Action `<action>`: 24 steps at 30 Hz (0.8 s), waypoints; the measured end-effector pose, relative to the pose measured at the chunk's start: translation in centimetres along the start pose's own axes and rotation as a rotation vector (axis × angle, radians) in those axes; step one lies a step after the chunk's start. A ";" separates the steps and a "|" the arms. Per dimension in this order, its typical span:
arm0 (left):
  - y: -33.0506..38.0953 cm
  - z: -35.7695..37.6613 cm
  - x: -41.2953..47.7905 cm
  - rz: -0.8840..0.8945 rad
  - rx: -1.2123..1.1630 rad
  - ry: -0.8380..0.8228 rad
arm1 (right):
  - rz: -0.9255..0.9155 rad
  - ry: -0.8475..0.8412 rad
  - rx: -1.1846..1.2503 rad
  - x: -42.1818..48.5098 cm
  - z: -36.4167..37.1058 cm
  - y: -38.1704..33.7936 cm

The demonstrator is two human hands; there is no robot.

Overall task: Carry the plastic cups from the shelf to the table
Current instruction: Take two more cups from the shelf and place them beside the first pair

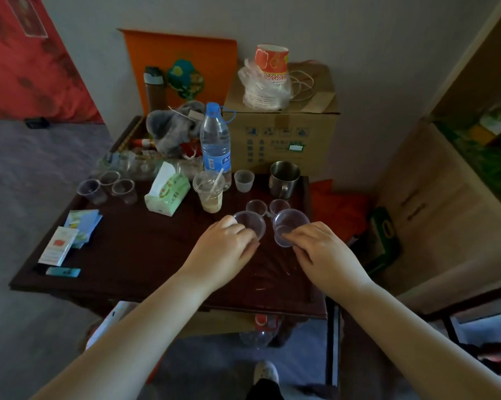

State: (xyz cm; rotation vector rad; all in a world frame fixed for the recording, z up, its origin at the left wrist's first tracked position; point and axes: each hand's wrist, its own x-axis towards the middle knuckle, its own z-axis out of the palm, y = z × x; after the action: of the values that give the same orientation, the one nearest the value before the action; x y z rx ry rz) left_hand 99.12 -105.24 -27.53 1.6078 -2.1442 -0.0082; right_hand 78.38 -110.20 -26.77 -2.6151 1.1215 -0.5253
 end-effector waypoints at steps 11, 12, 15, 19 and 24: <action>-5.2 9.2 4.0 -0.131 -0.046 -0.181 | 0.028 -0.124 0.151 5.5 7.2 7.6; -5.6 10.0 4.1 -0.144 -0.048 -0.193 | 0.027 -0.128 0.159 5.8 7.8 8.2; -6.6 12.0 4.5 -0.174 -0.052 -0.228 | 0.035 -0.151 0.182 6.6 9.5 9.9; -7.7 14.2 4.9 -0.266 -0.099 -0.243 | 0.049 -0.182 0.186 7.5 11.5 11.9; -8.6 16.3 5.3 -0.323 -0.120 -0.261 | 0.044 -0.252 0.206 8.3 13.8 13.1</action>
State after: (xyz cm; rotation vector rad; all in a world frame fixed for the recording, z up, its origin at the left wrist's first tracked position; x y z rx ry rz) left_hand 99.99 -117.05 -42.59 1.9496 -1.9929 -0.4627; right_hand 80.99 -123.97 -42.07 -2.3929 0.9859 -0.2756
